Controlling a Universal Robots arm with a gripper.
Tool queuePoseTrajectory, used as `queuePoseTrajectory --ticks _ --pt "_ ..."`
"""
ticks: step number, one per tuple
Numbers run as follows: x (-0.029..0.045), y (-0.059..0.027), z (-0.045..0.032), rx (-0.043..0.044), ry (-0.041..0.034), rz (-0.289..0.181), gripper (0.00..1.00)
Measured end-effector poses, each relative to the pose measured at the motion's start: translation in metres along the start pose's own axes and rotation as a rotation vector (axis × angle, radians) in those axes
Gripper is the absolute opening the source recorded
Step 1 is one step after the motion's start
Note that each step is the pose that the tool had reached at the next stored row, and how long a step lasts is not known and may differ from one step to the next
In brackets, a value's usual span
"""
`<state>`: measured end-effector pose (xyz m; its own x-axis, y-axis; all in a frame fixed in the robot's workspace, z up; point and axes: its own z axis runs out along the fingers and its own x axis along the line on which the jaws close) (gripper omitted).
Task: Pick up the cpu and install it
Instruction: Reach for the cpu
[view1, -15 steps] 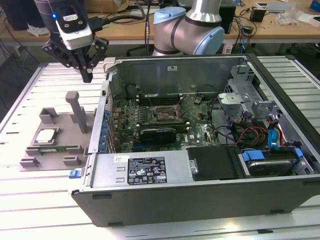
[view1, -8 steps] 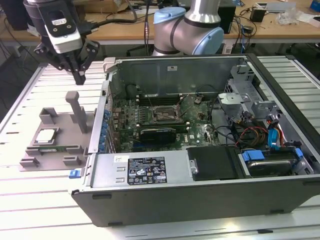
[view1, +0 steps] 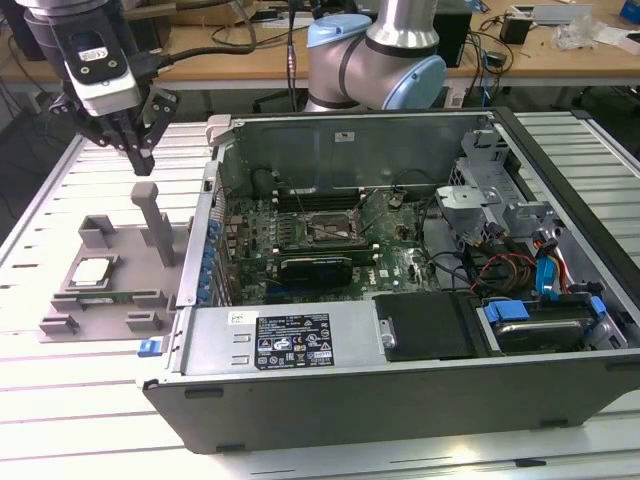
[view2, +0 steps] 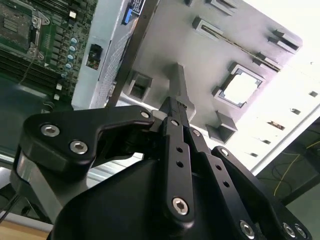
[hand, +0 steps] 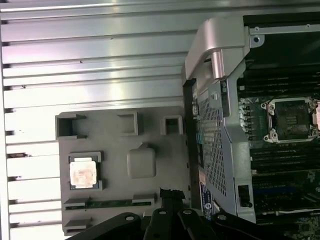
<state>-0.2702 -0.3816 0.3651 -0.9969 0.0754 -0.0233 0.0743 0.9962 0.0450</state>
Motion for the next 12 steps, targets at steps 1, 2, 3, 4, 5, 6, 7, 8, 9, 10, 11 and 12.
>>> queuePoseTrajectory --ticks 1,2,3,4,5,6,7,8,9,10,11,12 --pt "0.0017 -0.0002 0.0006 0.0 0.0001 0.0 0.11" --pt "0.0033 -0.0003 0.0011 0.0 0.0001 0.0 0.11" --pt "0.0059 -0.0005 0.002 0.0 0.0 0.0 0.11" --pt "0.0078 -0.0007 0.0025 0.0 0.0 0.0 0.11" --pt "0.0099 -0.0009 0.0031 0.0 0.0 0.0 0.11" --pt "0.0123 -0.0011 0.0037 0.0 0.0 0.0 0.11" --pt "0.0141 -0.0012 0.0042 0.0 0.0 0.0 0.11" --pt "0.0178 -0.0016 0.0051 0.0 0.0001 0.0 0.11" --pt "0.021 -0.0018 0.006 -0.0001 0.0 0.0 0.11" --pt "0.0249 -0.0022 0.0069 0.0 0.0 0.0 0.11" --pt "0.0287 -0.0025 0.008 0.0 0.0001 0.0 0.11" --pt "0.0299 -0.0026 0.0085 -0.0001 -0.0001 0.0 0.11"
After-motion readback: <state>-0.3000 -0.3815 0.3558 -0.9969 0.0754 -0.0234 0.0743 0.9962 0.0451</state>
